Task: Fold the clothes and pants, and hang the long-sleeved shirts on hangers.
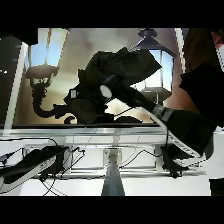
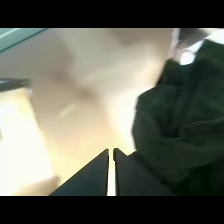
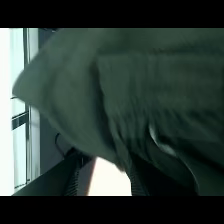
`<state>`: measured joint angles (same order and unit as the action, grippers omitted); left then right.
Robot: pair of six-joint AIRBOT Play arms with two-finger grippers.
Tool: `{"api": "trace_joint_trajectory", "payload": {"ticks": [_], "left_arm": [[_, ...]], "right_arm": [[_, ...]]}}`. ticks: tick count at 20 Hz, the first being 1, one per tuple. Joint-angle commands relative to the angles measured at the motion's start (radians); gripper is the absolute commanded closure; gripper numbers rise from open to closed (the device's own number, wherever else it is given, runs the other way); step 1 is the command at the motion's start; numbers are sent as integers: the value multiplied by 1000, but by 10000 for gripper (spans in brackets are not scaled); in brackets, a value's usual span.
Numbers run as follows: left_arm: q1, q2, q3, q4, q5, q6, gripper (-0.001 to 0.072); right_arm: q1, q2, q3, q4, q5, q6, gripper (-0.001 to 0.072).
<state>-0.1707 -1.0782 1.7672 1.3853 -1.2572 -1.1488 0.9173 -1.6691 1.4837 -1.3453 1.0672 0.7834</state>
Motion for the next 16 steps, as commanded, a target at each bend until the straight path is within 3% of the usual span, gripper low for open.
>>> {"api": "trace_joint_trajectory", "payload": {"ticks": [1,2,3,6,9,11,12,13,15,16], "left_arm": [[0,4,0,205,-1,-66,651],[0,4,0,204,0,-67,650],[0,3,0,204,0,-67,650],[0,-2,0,204,0,-68,650],[0,-6,0,204,-1,-68,650],[0,-7,0,204,-1,-68,650],[0,-7,0,204,-1,-68,650],[0,-8,0,204,0,-67,651],[0,-12,0,204,0,-68,651],[0,-16,0,204,-1,-68,651]], "right_arm": [[40,-73,-7,-1,-128,-43,350],[43,-87,-7,13,-146,-82,301],[47,-98,-7,45,-154,-117,196],[56,-127,-7,58,-170,-150,190],[56,-143,-6,10,-281,-149,215],[53,-146,-6,-27,-340,-145,324],[47,-149,-6,-27,-348,-144,325],[46,-152,-6,-33,-341,-144,387],[44,-154,-6,-49,-321,-143,615],[44,-153,-5,-51,-319,-142,678]]}}
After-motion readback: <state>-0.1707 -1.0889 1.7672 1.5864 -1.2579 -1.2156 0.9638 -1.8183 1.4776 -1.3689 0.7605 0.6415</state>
